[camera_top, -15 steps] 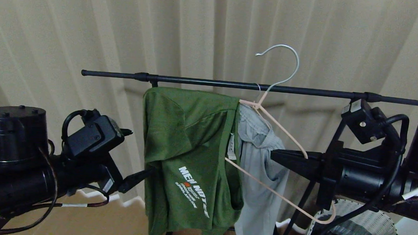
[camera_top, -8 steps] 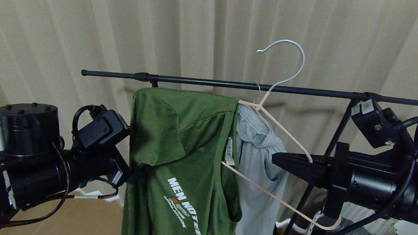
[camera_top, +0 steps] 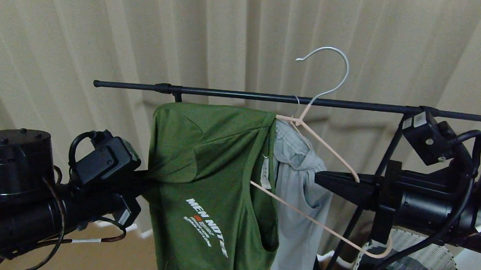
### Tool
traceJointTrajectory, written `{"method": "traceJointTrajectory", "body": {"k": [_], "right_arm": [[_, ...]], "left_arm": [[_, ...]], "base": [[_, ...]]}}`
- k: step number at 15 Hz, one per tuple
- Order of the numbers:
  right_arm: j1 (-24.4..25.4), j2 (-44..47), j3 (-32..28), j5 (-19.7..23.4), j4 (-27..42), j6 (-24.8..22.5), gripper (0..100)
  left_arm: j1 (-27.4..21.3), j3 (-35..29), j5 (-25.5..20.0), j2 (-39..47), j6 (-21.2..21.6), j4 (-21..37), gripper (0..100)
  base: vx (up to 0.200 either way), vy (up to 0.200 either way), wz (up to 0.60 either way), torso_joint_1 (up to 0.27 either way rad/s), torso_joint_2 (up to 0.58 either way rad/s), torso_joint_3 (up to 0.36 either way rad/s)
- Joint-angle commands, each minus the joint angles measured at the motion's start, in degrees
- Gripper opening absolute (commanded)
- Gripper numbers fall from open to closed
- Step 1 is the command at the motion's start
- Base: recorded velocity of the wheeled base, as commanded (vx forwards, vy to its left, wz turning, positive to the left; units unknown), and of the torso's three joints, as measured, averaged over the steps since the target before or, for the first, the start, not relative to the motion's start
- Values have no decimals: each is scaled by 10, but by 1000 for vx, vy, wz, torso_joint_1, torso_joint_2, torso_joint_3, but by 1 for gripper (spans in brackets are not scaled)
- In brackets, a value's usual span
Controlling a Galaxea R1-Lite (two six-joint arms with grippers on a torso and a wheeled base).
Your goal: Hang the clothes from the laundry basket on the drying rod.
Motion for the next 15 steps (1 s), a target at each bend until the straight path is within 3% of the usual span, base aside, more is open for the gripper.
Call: {"method": "traceJointTrajectory", "body": {"k": [1,11,12,15], "right_arm": [[-13,13,3,0,0,0,0],[-14,15,63,-1,3,-7,0],[-13,15,77,0,-1,-25,0],[-13,7,86,5,-7,-26,0]], "left_arm": [[3,17,0,-34,0,-1,0],[4,-56,0,-63,-10,0,0],[15,-67,1,-61,-35,1,0],[55,-60,3,-43,-40,2,0]], "base": [[0,0,0,0,0,0],[0,0,0,0,0,0],[0,0,0,0,0,0],[0,0,0,0,0,0]]}}
